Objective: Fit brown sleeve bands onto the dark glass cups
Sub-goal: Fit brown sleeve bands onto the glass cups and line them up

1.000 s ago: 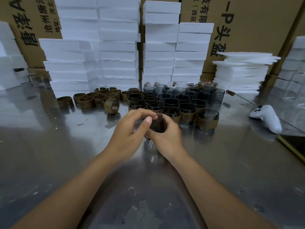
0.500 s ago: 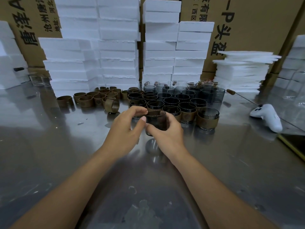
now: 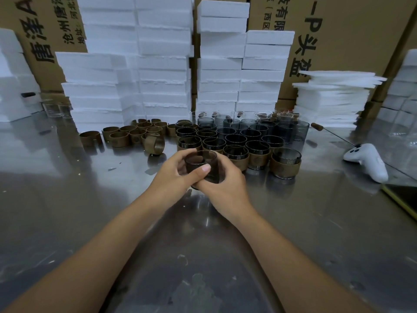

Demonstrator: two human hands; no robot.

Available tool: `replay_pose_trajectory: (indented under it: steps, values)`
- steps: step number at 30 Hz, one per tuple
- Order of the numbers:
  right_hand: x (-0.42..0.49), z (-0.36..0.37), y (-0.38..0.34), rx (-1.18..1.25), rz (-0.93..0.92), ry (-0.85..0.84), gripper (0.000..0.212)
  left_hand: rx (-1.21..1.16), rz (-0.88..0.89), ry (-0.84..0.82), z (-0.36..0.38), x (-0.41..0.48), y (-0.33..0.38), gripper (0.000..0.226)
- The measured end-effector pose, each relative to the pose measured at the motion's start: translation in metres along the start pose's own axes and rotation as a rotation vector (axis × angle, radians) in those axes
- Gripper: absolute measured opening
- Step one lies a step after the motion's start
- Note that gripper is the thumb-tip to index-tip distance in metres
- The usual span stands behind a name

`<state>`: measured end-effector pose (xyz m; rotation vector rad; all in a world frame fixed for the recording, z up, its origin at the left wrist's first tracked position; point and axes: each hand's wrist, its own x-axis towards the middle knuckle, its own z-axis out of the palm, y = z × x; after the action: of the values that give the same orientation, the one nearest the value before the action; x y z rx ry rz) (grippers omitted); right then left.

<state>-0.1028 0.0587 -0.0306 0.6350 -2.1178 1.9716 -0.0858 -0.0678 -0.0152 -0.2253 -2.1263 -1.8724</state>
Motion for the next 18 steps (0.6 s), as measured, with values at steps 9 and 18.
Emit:
replay_pose_trajectory:
  steps: [9, 18]
  values:
    - [0.002, 0.000, -0.001, -0.144, 0.101, 0.005, 0.058, 0.002, 0.021, 0.182, -0.005, 0.001, 0.003, 0.049]
    - [0.011, -0.014, -0.012, 0.420, 0.489, 0.077, 0.014, 0.002, 0.072, 0.114, -0.001, -0.006, 0.010, 0.055]
